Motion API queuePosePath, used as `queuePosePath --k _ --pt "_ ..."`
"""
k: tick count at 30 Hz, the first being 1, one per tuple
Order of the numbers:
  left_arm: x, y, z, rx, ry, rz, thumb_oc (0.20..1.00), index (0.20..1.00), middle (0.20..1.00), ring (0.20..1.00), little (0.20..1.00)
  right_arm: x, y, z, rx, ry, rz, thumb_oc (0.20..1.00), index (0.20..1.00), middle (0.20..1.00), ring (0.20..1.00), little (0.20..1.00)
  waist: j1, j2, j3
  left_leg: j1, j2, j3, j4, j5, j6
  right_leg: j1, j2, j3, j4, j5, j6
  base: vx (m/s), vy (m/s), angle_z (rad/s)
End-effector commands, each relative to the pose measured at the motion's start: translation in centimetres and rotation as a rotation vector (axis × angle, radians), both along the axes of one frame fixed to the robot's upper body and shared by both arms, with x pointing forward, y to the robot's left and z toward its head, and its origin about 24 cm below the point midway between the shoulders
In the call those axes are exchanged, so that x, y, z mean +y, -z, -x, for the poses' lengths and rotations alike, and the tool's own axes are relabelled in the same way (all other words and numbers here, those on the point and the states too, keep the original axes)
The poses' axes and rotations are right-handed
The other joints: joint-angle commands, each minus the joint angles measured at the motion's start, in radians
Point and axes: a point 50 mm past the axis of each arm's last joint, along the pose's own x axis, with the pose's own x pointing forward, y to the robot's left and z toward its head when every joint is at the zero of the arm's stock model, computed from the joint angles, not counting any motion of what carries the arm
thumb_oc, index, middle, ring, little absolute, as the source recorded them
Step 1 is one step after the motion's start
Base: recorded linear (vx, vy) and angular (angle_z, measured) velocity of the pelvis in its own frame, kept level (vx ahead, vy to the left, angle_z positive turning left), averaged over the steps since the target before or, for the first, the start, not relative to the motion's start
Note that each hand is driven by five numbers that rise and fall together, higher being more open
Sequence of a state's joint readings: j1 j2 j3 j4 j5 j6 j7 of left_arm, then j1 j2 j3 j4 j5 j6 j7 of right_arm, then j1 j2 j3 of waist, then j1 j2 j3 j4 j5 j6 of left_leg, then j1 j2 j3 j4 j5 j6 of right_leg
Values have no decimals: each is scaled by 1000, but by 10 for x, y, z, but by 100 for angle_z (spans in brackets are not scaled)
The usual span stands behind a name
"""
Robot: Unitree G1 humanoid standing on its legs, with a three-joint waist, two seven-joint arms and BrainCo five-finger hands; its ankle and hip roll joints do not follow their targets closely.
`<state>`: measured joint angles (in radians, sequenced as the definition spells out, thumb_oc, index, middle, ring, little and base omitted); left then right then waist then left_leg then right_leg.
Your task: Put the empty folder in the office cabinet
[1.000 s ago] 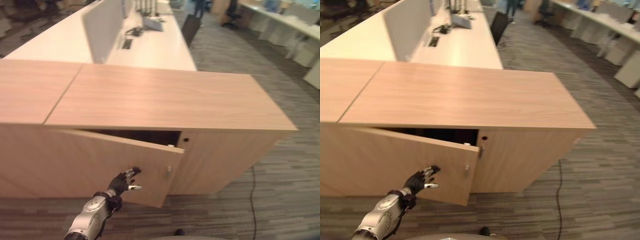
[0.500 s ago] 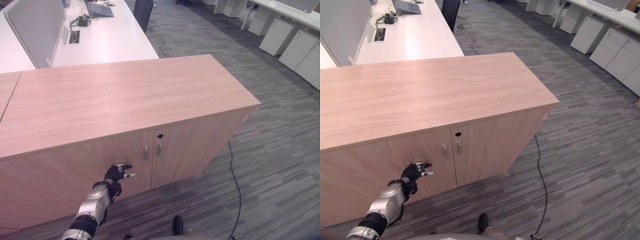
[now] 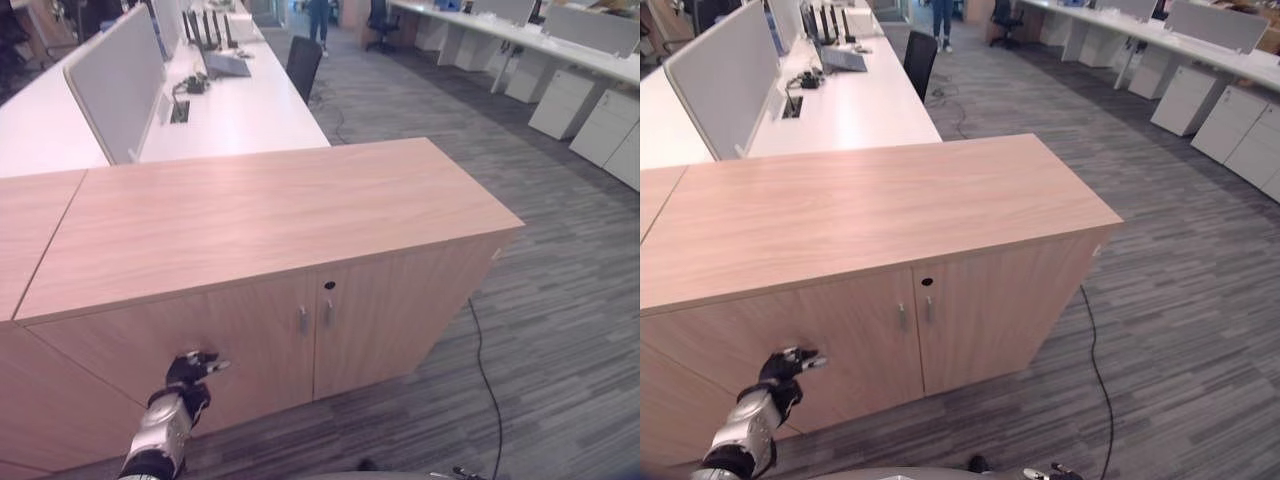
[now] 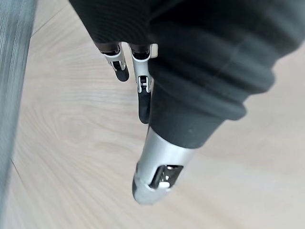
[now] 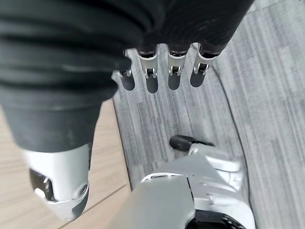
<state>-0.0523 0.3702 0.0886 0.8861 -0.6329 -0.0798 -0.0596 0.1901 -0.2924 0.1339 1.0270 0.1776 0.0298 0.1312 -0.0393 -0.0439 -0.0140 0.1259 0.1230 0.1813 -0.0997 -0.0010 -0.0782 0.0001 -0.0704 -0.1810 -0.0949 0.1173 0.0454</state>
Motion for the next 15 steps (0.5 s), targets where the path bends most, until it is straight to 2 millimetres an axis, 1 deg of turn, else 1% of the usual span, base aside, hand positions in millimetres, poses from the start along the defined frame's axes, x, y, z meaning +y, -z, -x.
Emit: queuePosePath --k 1,2,3,4,5,7,8,9,10,11,12,14,15 --pt "15 -22 -28 -144 -60 26 1000 1000 1000 1000 1000 3 -2 -10 -43 -2 -23 1000 1000 1000 1000 1000 -9 -24 4 -35 -79 -30 12 -32 34 65 -19 -55 8 -91 74 0 0 0" --pt "7 -7 -14 -91 -70 49 1000 1000 1000 1000 1000 2 -3 -12 -51 -5 -16 1000 1000 1000 1000 1000 -3 -27 5 -40 -83 -39 12 -33 37 63 -22 -60 8 -91 73 -9 35 3" --pt "2 0 -7 -68 -78 69 1000 1000 1000 1000 1000 2 -3 -13 -54 -4 -15 1000 1000 1000 1000 1000 0 -28 4 -43 -83 -41 12 -32 37 62 -23 -63 8 -91 74 -17 35 4" --pt "-1 9 5 -27 -98 91 1000 1000 1000 1000 1000 2 -3 -14 -61 -2 -12 1000 1000 1000 1000 1000 4 -30 6 -45 -84 -44 12 -31 38 61 -25 -66 8 -90 75 -7 21 5" --pt "-1 9 5 -27 -99 91 1000 1000 1000 1000 1000 1 -3 -14 -60 -2 -11 1000 1000 1000 1000 1000 4 -29 6 -45 -84 -44 12 -31 38 61 -25 -66 8 -90 75 -16 24 8" --pt "-11 30 33 82 -102 122 1000 1000 1000 1000 1000 1 -5 -20 -81 -4 1 1000 1000 1000 1000 1000 13 -31 8 -53 -87 -53 12 -30 41 55 -29 -72 8 -87 76 -27 30 13" --pt "-19 44 58 194 -75 122 1000 1000 1000 1000 1000 1 -5 -24 -92 -1 6 1000 1000 1000 1000 1000 20 -32 12 -59 -90 -60 12 -29 44 52 -31 -77 8 -86 76 -25 26 9" --pt "-19 44 58 194 -75 122 1000 1000 1000 1000 1000 1 -5 -24 -92 -1 6 1000 1000 1000 1000 1000 20 -32 12 -59 -90 -60 12 -29 44 52 -31 -77 8 -86 76 -37 37 10" --pt "-26 58 89 324 -60 128 1000 1000 1000 1000 1000 2 -6 -27 -102 3 10 1000 1000 1000 1000 1000 27 -32 16 -66 -93 -68 12 -26 46 48 -32 -81 8 -83 75 -35 31 8" --pt "-29 65 107 406 -29 121 1000 1000 1000 1000 1000 2 -6 -29 -105 3 12 1000 1000 1000 1000 1000 31 -32 19 -69 -94 -71 12 -25 47 45 -33 -82 8 -82 75 -49 49 15" --pt "-35 72 133 516 19 120 1000 1000 1000 1000 1000 5 -5 -31 -107 -4 9 1000 1000 1000 1000 1000 36 -29 22 -73 -95 -74 12 -24 48 43 -34 -85 8 -83 75 -32 36 11" --pt "-36 75 152 592 37 118 1000 1000 1000 1000 1000 7 -5 -33 -106 -14 5 1000 1000 1000 1000 1000 40 -27 26 -75 -95 -77 12 -23 48 42 -34 -86 8 -82 74 -20 25 11" --pt "-36 75 153 592 37 118 1000 1000 1000 1000 1000 7 -4 -33 -106 -14 5 1000 1000 1000 1000 1000 40 -27 26 -76 -95 -77 12 -23 48 42 -34 -86 8 -82 74 -20 21 10"
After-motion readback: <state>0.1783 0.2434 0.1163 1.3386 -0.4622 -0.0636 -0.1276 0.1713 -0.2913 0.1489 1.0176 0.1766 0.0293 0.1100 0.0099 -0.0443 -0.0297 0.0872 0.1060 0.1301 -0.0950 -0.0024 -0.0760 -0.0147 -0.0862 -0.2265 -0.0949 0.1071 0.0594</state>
